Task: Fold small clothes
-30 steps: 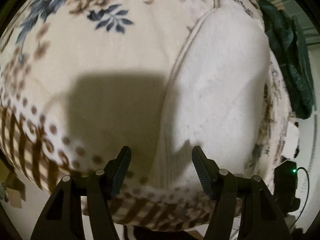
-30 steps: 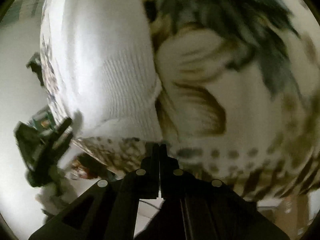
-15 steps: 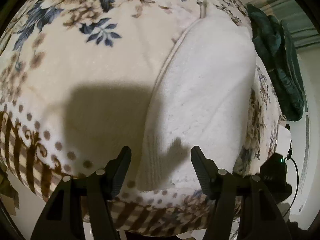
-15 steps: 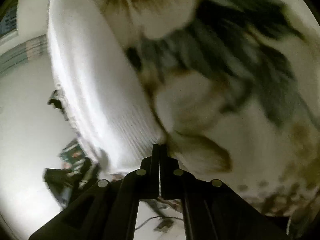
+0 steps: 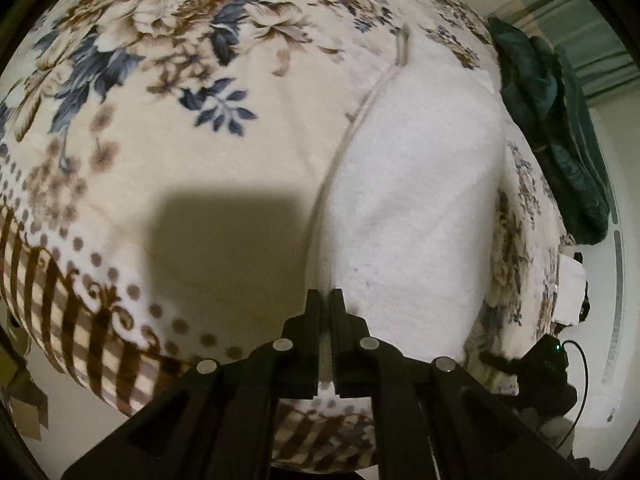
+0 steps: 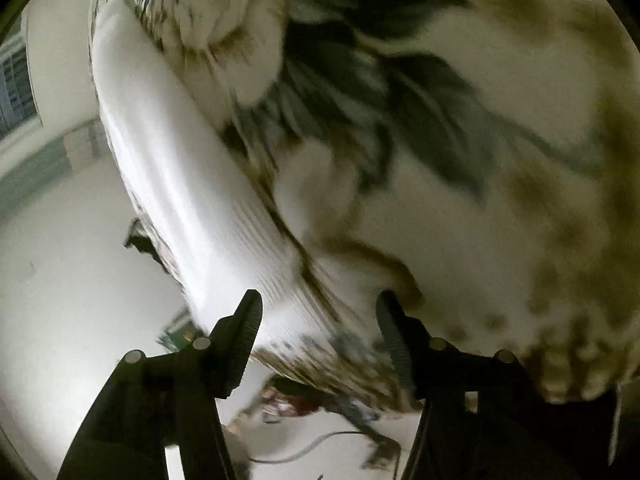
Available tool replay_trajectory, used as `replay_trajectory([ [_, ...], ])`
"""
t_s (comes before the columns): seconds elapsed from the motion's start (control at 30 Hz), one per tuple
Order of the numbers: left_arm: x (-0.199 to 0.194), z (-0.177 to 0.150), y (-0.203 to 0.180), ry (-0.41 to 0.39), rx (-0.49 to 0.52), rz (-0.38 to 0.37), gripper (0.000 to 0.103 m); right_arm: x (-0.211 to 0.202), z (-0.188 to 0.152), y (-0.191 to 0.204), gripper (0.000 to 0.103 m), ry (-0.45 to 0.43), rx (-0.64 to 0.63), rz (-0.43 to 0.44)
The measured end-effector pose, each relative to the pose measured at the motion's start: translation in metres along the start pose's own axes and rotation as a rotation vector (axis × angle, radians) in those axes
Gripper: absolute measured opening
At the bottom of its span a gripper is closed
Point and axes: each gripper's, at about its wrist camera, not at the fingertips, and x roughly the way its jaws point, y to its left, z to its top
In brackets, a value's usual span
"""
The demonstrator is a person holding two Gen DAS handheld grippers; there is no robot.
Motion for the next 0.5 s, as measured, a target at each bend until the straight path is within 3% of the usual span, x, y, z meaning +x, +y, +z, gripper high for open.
replay_trajectory([
  [0.13,-0.002,0.004,0.010,-0.024,-0.025,0.029,0.002,0.012,0.013,0.026,0.061,0.023,-0.047,-0.006],
  [0.17,-0.002,0.005,0.012,-0.021,-0.027,0.028,0.002,0.012,0.011,0.024,0.046,0.031,-0.072,-0.018],
  [0.2,-0.001,0.005,0.012,-0.023,-0.028,0.031,0.002,0.018,0.010,0.029,0.019,0.036,-0.096,-0.037],
  [0.23,0.000,0.005,0.011,-0.023,-0.029,0.032,0.002,0.024,0.009,0.034,0.008,0.050,-0.118,-0.043],
  [0.27,0.000,0.005,0.010,-0.021,-0.026,0.032,0.002,0.033,0.003,0.043,0.004,0.065,-0.157,-0.077],
  [0.37,-0.003,0.005,0.009,-0.029,-0.033,0.029,0.002,0.039,-0.018,0.059,0.002,0.049,-0.224,-0.135],
  [0.5,-0.021,0.007,0.006,-0.065,-0.063,-0.012,0.002,0.021,-0.038,0.057,0.001,0.056,-0.188,-0.118],
])
